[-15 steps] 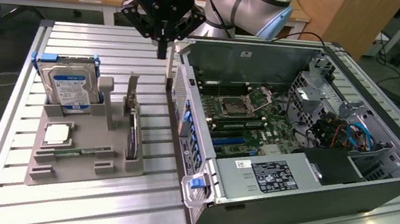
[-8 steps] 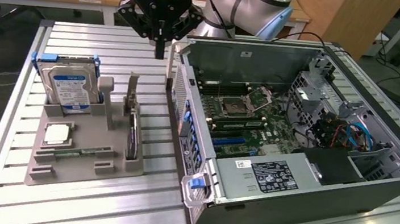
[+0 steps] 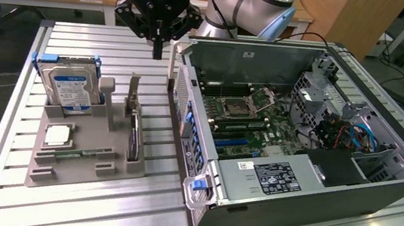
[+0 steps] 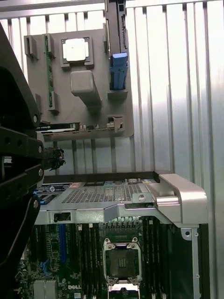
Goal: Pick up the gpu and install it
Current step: 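Reach for the gpu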
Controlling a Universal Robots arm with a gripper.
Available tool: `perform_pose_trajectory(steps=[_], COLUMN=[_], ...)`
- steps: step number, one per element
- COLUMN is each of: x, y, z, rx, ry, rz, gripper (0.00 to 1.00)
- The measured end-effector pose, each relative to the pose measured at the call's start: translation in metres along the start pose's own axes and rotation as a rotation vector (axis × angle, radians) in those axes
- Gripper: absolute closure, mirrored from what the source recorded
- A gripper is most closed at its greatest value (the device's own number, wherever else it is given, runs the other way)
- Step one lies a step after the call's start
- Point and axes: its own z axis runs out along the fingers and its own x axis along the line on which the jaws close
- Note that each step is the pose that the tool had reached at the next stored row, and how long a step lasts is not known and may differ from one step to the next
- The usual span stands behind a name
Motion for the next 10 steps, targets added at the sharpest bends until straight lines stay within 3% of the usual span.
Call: perform_pose_trajectory(steps=[10], x=[0.0079], y=[-0.0007], z=[-0.0002], rx=[0.0], ry=[-0.0001], rz=[0.0], gripper=[0.89])
